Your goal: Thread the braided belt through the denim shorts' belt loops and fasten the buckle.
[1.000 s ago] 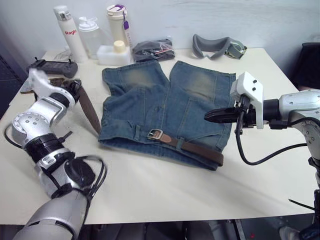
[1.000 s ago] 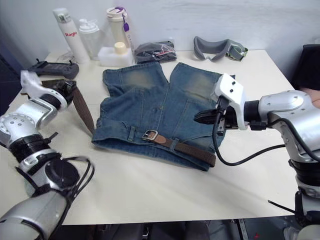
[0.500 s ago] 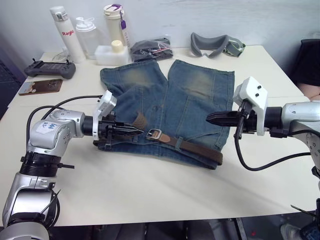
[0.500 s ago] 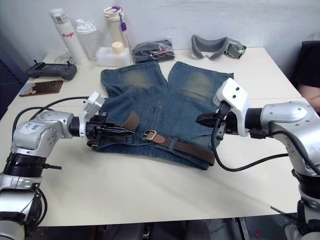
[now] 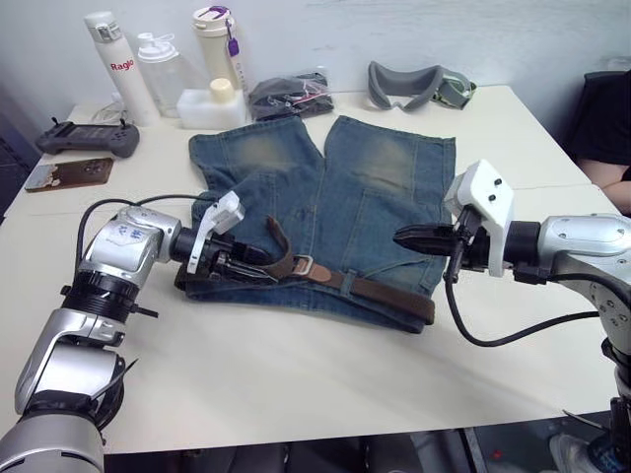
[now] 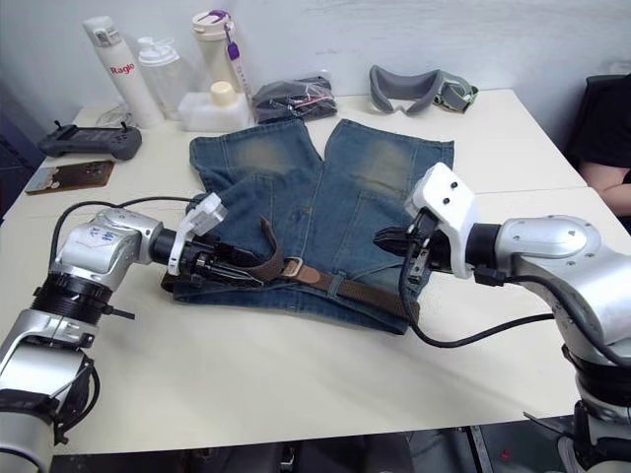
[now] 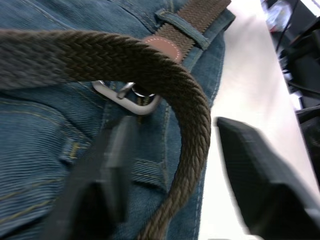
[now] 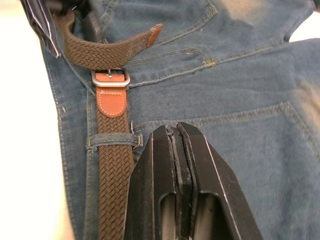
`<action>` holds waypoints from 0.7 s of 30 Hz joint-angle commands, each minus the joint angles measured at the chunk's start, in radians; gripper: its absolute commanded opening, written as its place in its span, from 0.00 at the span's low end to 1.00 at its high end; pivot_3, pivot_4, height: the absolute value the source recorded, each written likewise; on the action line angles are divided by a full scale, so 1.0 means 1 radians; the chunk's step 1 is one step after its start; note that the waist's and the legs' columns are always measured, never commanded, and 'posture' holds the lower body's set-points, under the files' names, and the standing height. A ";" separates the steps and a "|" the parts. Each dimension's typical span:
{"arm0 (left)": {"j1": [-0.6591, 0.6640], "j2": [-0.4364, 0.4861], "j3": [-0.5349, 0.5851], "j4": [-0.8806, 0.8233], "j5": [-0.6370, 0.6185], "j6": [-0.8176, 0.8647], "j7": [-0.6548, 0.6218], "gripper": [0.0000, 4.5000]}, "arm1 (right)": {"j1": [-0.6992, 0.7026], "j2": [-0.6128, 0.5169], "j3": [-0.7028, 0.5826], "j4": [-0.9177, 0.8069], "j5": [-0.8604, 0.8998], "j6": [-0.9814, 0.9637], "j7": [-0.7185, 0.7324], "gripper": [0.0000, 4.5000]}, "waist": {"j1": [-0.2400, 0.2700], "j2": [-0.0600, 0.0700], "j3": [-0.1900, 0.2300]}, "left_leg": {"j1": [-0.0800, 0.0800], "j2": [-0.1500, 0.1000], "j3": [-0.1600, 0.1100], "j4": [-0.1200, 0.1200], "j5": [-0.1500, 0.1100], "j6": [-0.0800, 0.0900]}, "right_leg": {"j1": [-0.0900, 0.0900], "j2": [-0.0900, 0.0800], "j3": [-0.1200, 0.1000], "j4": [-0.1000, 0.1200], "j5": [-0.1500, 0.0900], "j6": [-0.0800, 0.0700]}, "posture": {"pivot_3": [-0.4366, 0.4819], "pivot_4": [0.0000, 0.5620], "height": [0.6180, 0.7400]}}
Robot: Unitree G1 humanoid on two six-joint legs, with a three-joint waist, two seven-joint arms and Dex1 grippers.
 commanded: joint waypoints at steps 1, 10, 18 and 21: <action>-0.058 0.030 0.128 0.008 -0.047 0.030 0.023 1.00 | -0.026 -0.007 0.020 0.023 -0.047 -0.074 0.009 0.00 | 0.000 0.000 0.000 | 0.000 0.000 0.000 0.000 0.000 0.000 | 0.000 0.000 0.000 0.000 0.000 0.000 | 0.48 0.27 0.07; 0.037 0.156 0.263 -0.179 -0.114 0.119 0.025 1.00 | -0.073 0.025 0.096 0.097 -0.124 -0.254 0.077 0.00 | -0.008 0.000 0.000 | 0.002 0.000 0.000 -0.001 0.000 0.000 | 0.000 0.001 0.000 0.001 0.000 0.000 | 0.48 0.27 0.07; 0.236 0.203 0.278 -0.413 -0.115 0.019 0.033 1.00 | -0.081 0.190 0.340 0.147 -0.323 -0.546 0.141 0.34 | -0.002 0.001 0.000 | 0.002 0.000 0.000 0.000 0.000 -0.001 | -0.001 0.001 0.001 0.004 0.000 0.000 | 0.48 0.27 0.07; 0.276 0.170 0.238 -0.486 -0.079 -0.049 0.069 1.00 | -0.087 0.220 0.367 0.165 -0.354 -0.571 0.144 0.64 | 0.004 0.001 0.000 | 0.001 -0.002 -0.002 0.002 0.000 -0.001 | -0.001 0.000 0.002 0.005 0.000 0.000 | 0.48 0.27 0.07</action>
